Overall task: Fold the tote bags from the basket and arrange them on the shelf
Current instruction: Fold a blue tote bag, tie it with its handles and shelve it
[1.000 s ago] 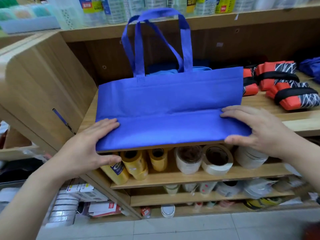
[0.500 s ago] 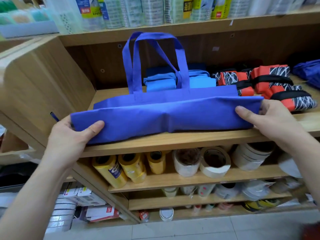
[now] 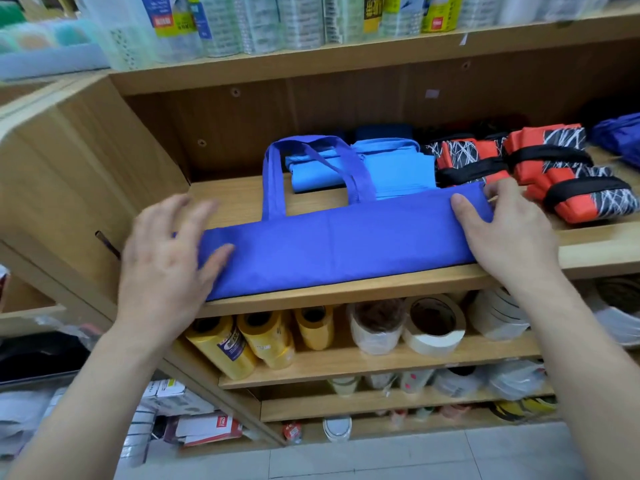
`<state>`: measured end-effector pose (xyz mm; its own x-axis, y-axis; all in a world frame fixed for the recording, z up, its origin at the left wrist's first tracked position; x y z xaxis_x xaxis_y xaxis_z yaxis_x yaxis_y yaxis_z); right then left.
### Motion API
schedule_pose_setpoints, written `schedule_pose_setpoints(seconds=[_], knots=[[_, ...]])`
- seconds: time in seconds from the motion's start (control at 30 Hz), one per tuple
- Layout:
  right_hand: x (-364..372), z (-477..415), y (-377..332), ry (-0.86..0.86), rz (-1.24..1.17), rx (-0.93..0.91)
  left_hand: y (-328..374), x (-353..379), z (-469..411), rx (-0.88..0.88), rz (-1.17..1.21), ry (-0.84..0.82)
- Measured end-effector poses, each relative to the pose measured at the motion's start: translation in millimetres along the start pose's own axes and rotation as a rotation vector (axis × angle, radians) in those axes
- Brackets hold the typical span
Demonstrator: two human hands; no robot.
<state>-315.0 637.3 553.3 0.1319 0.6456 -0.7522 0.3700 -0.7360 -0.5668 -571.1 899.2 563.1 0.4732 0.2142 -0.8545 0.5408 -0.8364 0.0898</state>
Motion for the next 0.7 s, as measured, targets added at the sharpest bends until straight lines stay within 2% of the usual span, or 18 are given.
schedule_pose_setpoints(seconds=[0.07,0.1,0.13,0.3,0.43,0.5,0.6,0.7], knots=[[-2.1,-0.8,-0.5,-0.021,-0.132,0.041,3.7,3.7,-1.7,0.157,0.073,-0.325],[-3.4,-0.3,-0.5,-0.026,-0.202,0.056,5.8,5.9,-0.2,0.176,0.072,-0.446],[-4.6,-0.6,0.2,-0.026,-0.26,0.06,6.5,8.7,1.6,0.177,0.046,-0.5],[-24.1,-5.3,-7.3,-0.025,-0.425,-0.102,14.9,2.4,6.1,0.161,-0.035,-0.457],[-47.8,-19.2,-29.2,-0.114,-0.596,-0.318,22.3,-12.2,1.5,0.224,-0.062,-0.46],[-59.8,-24.7,-46.3,-0.177,-0.683,-0.445,34.1,-21.1,-5.7,0.257,0.193,-0.365],[-71.9,-32.3,-76.9,-0.234,-0.757,-0.604,56.4,-24.4,-19.5,0.118,0.601,-0.35],[-65.3,-41.1,-105.1,-0.172,-0.766,-0.683,66.3,-11.7,-27.8,0.075,0.785,-0.253]])
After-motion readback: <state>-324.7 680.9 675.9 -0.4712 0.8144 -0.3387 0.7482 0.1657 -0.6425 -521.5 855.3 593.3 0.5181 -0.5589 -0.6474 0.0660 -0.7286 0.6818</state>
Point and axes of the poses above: each hand's wrist, its own z-axis away from the middle knuckle, its own x-axis out of the palm, y = z × x, the point moved 1 cm from there along -z, towards the middle knuckle, and after that the axes turned 5 degrees about y, right-handed, at the moved point
